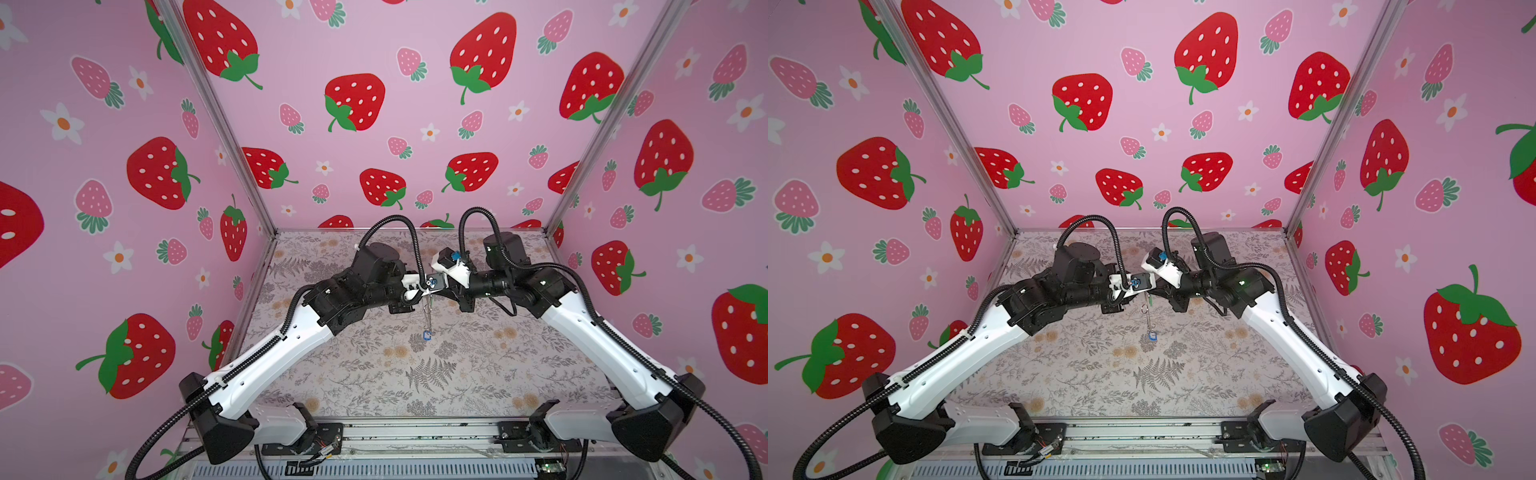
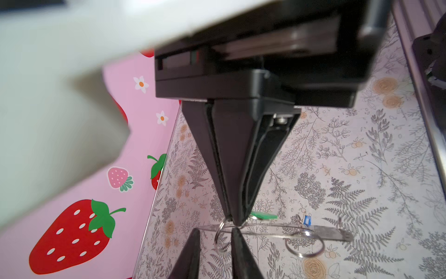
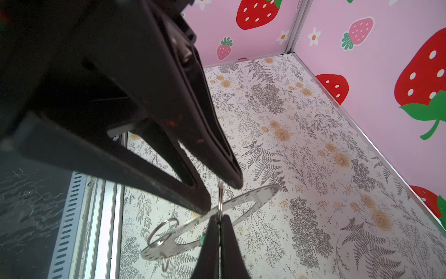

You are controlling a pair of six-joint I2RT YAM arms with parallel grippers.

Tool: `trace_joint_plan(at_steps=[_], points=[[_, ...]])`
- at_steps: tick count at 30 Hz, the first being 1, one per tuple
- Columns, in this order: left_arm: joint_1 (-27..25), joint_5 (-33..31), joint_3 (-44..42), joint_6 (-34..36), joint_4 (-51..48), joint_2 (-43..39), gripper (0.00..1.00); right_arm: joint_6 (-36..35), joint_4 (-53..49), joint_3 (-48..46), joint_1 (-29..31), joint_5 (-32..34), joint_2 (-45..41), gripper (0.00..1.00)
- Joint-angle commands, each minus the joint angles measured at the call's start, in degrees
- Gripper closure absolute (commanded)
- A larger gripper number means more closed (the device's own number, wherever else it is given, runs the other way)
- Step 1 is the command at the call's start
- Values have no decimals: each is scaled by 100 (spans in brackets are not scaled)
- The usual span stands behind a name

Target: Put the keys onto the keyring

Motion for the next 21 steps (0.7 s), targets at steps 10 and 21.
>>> trace_joint_plan(at_steps=[10,21], points=[[-25,143,212,109,-100,65,81,-94,207,89,79,-176,-180,98],[-26,161,243,125,-157,122,91,-132,290,29,107,-207,-221,98]])
